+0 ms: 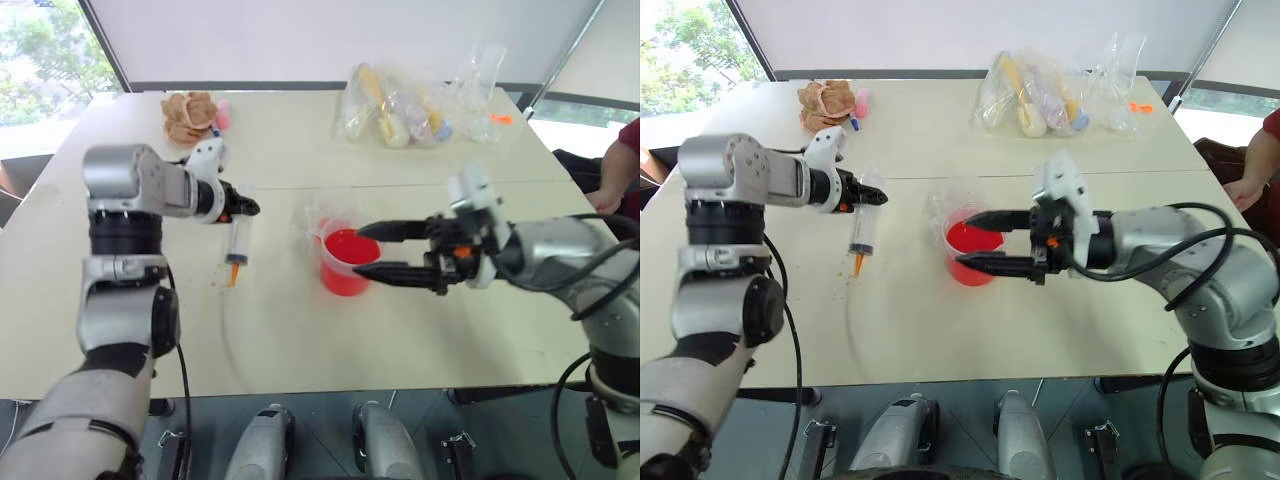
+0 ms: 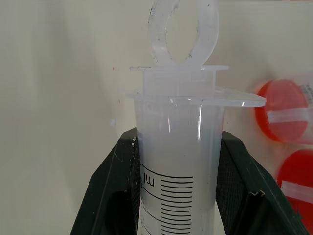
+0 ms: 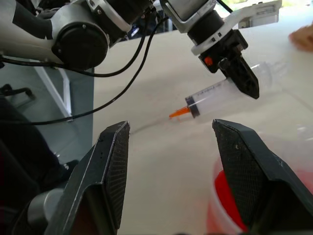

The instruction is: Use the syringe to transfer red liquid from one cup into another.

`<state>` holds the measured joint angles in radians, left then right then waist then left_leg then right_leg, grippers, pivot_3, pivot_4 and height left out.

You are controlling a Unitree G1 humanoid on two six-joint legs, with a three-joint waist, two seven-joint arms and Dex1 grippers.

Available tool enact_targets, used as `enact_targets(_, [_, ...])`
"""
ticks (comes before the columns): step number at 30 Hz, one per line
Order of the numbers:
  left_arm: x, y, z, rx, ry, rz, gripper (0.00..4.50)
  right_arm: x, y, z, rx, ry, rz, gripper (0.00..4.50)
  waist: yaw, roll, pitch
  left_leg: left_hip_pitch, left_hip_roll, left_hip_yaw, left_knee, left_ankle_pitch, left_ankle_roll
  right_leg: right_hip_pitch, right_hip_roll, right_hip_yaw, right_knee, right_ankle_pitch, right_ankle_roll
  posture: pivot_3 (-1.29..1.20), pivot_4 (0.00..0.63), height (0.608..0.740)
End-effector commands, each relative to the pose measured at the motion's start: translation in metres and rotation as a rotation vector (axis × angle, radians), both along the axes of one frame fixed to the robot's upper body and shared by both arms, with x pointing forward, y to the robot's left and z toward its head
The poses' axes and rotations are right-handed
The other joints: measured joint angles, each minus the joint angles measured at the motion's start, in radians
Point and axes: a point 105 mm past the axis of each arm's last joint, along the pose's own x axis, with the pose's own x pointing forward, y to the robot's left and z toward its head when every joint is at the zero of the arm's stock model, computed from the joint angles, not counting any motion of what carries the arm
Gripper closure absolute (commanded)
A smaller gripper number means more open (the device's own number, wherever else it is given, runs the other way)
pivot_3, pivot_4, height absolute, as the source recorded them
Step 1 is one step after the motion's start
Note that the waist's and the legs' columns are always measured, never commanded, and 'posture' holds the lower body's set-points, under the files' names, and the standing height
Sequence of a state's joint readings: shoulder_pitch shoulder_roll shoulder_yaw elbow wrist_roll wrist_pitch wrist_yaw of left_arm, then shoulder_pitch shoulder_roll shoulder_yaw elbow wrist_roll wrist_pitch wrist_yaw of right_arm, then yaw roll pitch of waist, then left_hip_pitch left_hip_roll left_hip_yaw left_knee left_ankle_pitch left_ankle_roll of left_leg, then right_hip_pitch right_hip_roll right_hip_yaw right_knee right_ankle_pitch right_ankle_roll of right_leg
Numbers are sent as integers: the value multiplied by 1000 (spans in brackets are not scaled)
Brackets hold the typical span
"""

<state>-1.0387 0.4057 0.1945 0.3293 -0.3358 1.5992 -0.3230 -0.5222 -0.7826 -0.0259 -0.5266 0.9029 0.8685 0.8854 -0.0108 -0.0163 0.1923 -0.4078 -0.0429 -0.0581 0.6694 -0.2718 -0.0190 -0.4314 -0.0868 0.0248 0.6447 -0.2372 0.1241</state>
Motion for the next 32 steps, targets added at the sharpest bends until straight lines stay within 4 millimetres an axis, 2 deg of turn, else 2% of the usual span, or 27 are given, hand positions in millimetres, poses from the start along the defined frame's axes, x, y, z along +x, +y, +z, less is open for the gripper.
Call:
enact_targets(1, [-3, -1, 5, -15, -52, 16, 3085, -1, 3, 6, 23, -51, -1, 1717, 0, 0, 0, 0, 0, 0, 0, 0, 0, 0, 0, 0, 0, 0, 0, 0, 150, 740])
enact_targets(5, [-14, -3, -21, -16, -12, 19, 3085, 3, 2, -8, -12, -31, -28, 1717, 0, 0, 0, 1, 0, -1, 0, 1, -2, -1, -1, 0, 0, 0, 0, 0, 150, 740])
enact_targets(7, [-16, -2, -26, 0, -14, 33, 3085, 5, 1, -13, -30, -30, -40, 1717, 0, 0, -1, 1, 0, -1, 0, 1, -2, 0, -1, 0, 0, 0, 0, 0, 150, 740])
enact_targets(9, [-15, 3, -23, 7, -30, 64, 2052, 7, 0, -15, -30, -30, -49, 1634, 0, 0, -1, 2, 0, 0, 0, 1, -2, 1, -1, 0, 0, 0, 0, 0, 150, 740])
enact_targets(10, [-15, 3, -19, 15, -47, 51, 1704, 8, 0, -16, -32, -30, -53, 1634, 0, 0, -1, 2, -1, 0, 0, 1, -2, 1, -1, 0, 0, 0, 0, 0, 150, 740])
enact_targets(13, [-17, -2, -14, 7, -72, 20, 246, 10, -2, -18, -37, -27, -59, 1634, 0, -1, -1, 2, -1, -1, 0, 1, -3, 1, -1, 0, 0, 0, -1, 0, 150, 740])
enact_targets(14, [-17, -3, -13, 5, -79, 17, 14, 10, -2, -19, -39, -26, -60, 1634, 0, -1, -1, 2, -1, -1, 0, 1, -3, 1, -1, 0, 0, 0, -1, 0, 150, 740])
enact_targets(18, [-16, -5, -1, 29, -168, 5, 14, 13, -5, -21, -43, -25, -66, 1634, 0, -1, -1, 2, -1, -1, 0, 1, -3, 1, -1, 0, 0, 0, -1, 0, 150, 740])
enact_targets(19, [-13, -4, 5, 51, -239, 10, 14, 13, -6, -21, -44, -26, -71, 1634, 0, -1, -1, 2, -1, -1, 0, 1, -3, 1, -1, 0, 0, 0, -1, 0, 150, 740])
enact_targets(21, [-6, 0, 32, 159, -493, 1, 14, 17, -15, -17, -31, -32, -106, 1634, -2, -1, -1, 2, -1, -1, 0, 1, -3, 1, -1, 0, 0, 0, -1, 0, 150, 740])
enact_targets(23, [-4, 12, 54, 168, -680, 73, 14, 24, -29, -4, 24, -44, -168, 1634, 0, -1, -1, 2, -1, 0, -1, 3, -5, 0, -1, 1, -1, 1, -1, 0, 150, 740])
enact_targets(24, [-4, 16, 57, 162, -714, 99, 14, 26, -33, -1, 39, -46, -181, 1634, 2, -1, -1, 2, -1, 0, -1, 3, -5, 0, -1, 0, -1, 1, -2, 0, 150, 740])
enact_targets(26, [-11, 20, 62, 115, -784, 36, 14, 32, -47, 16, 119, -72, -249, 1634, 3, -1, -1, 2, 0, 0, -1, 3, -5, 1, -1, 0, -2, 1, -2, 0, 150, 740])
enact_targets(28, [-16, 41, 71, 282, -938, 0, 14, 42, -72, 38, 273, -122, -377, 1634, -2, -1, -1, 2, 0, 0, -2, 2, -5, 1, -1, 0, -2, 1, -3, 0, 150, 740])
enact_targets(29, [-19, 49, 73, 368, -1000, -20, 14, 47, -85, 39, 317, -126, -447, 1634, -4, 0, -1, 3, 1, 1, -2, 2, -5, 1, -1, 0, -3, 2, -3, 0, 150, 740])
enact_targets(30, [-22, 54, 73, 399, -1045, -24, 14, 50, -97, 31, 316, -128, -511, 1634, -1, 0, -1, 3, 2, 1, -4, 2, -5, 0, 0, 1, -5, 2, -4, 0, 150, 740])
enact_targets(32, [-27, 63, 71, 348, -1062, 14, 14, 52, -109, 16, 278, -136, -588, 1634, 3, 0, -2, 3, 3, 1, -5, 2, -5, 1, 0, 0, -7, 3, -5, 0, 150, 740])
